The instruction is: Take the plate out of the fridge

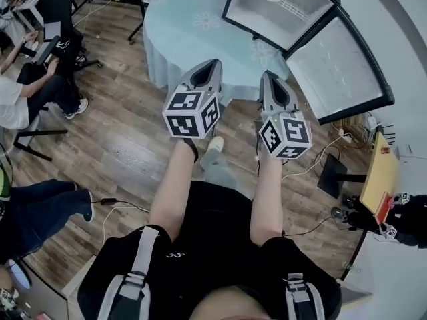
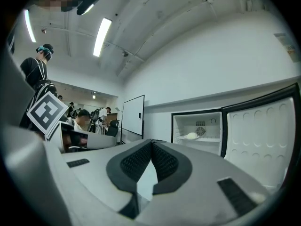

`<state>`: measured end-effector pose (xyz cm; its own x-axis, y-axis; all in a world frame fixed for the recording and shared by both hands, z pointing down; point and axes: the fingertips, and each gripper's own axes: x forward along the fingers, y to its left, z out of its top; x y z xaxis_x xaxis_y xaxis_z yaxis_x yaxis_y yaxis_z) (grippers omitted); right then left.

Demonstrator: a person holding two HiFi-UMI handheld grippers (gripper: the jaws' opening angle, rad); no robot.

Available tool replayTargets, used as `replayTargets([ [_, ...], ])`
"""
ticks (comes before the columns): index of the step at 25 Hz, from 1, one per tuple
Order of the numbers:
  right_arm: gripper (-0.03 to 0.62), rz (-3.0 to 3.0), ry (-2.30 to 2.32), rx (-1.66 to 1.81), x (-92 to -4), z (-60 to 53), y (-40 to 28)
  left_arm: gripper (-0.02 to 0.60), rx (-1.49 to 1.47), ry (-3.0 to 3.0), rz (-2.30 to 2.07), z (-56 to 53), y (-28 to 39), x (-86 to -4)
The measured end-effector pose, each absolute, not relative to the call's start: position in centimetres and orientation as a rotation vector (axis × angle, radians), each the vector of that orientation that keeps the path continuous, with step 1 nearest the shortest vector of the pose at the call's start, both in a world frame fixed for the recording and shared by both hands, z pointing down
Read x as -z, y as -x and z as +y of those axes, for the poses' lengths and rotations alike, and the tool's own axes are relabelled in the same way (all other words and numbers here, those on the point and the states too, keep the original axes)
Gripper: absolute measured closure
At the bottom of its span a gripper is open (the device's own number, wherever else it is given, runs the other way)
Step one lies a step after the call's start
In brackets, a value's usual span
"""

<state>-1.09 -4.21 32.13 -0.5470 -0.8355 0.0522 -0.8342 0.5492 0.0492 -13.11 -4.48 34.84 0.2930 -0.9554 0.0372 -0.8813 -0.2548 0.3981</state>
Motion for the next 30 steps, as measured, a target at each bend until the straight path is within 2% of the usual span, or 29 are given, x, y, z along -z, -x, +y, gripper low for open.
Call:
replayTargets([
  [10, 0.592, -2.761, -1.479, -0.072, -33.0, -15.1, -0.7, 0.571, 0.219, -2.229, -1.639, -14.5, 9.9, -36.4],
  [20, 0.592, -2.767, -1.604, -0.158, -32.7, -27.3, -6.8, 0.571, 0.158, -2.228, -1.669, -26.6, 7.5, -35.7],
  [30, 0.592, -2.849, -1.549, -0.078, -30.1, -33.7, -9.0, 0.571, 0.175, -2.285, -1.693, -33.5, 3.7, -33.6],
])
